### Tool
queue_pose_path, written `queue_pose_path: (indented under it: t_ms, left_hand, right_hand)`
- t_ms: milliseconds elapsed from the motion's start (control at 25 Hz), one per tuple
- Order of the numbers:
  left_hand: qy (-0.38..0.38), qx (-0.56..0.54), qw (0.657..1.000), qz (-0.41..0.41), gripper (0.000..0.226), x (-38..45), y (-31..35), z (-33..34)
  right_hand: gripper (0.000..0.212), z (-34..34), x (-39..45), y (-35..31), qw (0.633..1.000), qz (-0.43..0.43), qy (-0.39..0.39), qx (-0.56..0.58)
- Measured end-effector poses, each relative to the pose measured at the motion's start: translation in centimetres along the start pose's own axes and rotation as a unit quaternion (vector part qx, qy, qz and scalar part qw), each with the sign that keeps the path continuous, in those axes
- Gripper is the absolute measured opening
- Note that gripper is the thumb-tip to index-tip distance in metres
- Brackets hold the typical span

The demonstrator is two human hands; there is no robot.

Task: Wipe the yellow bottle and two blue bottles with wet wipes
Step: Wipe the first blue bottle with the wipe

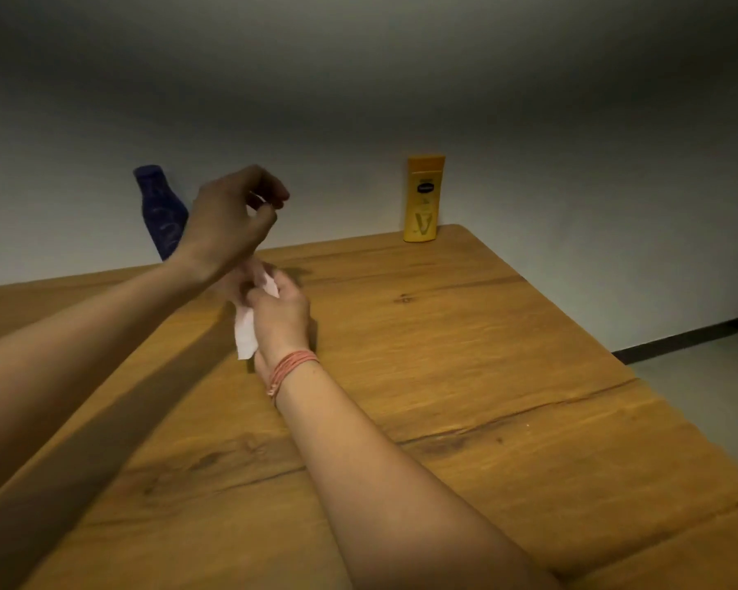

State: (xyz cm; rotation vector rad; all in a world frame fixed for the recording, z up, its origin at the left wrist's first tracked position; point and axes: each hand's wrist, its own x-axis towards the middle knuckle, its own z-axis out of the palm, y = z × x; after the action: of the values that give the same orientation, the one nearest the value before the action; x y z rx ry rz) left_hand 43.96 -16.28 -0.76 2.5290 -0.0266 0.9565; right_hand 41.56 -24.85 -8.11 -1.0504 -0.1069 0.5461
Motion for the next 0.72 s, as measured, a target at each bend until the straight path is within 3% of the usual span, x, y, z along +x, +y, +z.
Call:
queue_pose_path:
  t_ms: [240,360,440,520,640,720]
  left_hand:
    - [0.162,0.078,0.975,-0.130,0.023,0.2,-6.8,-7.5]
    - [0.090,0.074,0.973,-0.198,0.035,0.5,-9.5,-7.8]
    - [0.048,0.010,0.974,-0.220,0.039,0.6,-10.1,-7.1]
    - [0.060,-0.090,0.962,-0.250,0.041,0.3,-10.1,-6.6]
    - [0.104,-0.174,0.945,-0.257,0.041,-0.9,-9.3,-6.6]
    - [0.134,-0.225,0.931,-0.256,0.040,-2.5,-8.4,-7.2]
  right_hand:
    - [0.034,0.5,0.0,0.4,0.999,-0.013,0.016,-0.037]
    - [0.045,0.9,-0.1,0.5,0.999,-0.014,-0.012,-0.044]
    - [0.060,0.8,-0.1,0.4,0.998,-0.013,-0.054,0.006]
    - [0.065,0.8,-0.2,0.1,0.996,-0.016,-0.076,0.035]
    - [0.060,0.7,-0.2,0.2,0.994,-0.038,-0.081,0.055]
    - [0.045,0.6,-0.2,0.2,0.994,-0.049,-0.079,0.060]
